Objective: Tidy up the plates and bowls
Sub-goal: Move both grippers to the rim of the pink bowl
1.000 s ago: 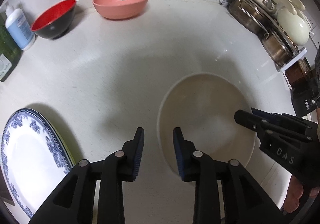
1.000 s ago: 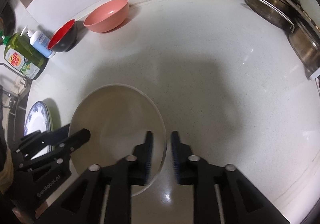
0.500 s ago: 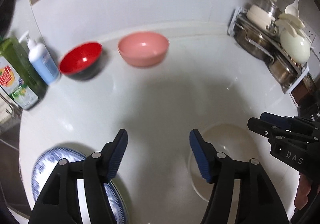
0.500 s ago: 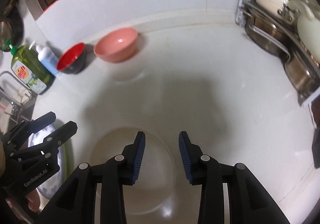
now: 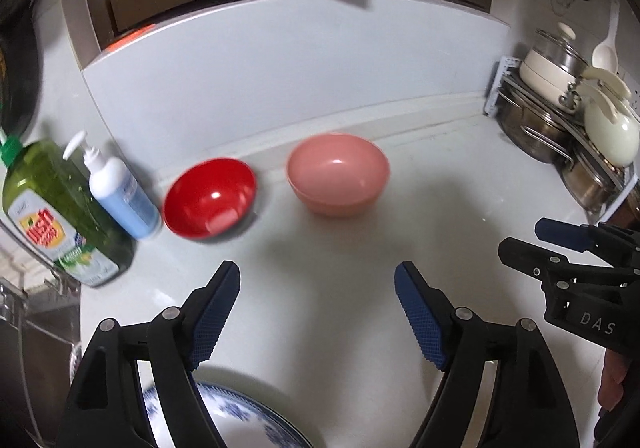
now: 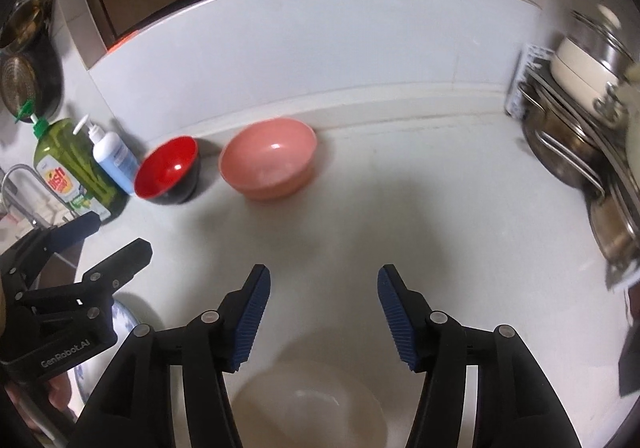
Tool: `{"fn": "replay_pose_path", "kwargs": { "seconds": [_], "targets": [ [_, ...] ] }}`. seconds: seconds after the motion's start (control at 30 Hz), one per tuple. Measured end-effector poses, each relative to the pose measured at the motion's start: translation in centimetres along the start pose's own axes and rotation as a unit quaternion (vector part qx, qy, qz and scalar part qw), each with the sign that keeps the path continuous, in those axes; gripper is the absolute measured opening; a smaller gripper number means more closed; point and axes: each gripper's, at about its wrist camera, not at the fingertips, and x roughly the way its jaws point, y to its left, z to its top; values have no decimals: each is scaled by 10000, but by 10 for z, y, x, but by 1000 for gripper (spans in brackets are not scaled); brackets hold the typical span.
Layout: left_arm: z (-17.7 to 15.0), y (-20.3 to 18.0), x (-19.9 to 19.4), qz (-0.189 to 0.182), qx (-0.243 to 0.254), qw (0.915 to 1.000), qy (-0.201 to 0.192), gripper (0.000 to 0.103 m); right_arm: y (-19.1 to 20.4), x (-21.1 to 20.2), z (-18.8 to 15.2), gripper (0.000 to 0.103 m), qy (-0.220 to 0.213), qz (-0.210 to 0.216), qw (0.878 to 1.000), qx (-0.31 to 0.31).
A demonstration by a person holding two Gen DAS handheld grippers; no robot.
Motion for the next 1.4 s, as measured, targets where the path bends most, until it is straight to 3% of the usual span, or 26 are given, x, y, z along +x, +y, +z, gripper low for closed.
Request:
{"fn": "replay_pose_path", "kwargs": {
  "seconds": [0.57,0.97,1.27,1.4],
  "targets": [
    [70,34,55,247,369,9989,-142,79,17,55,71,57,67,-86,9998,189],
    [98,32,129,294,904,9952,241,78,13,120,92,57,553,-157,9970,518],
    [102,25,169,240,1128,9917,567,67,3,147,93,55,758,-118,9941,769],
    [103,22,181,240,1167,9906,675,58,-1,156,93,44,906,-34,9923,842]
  ]
}}
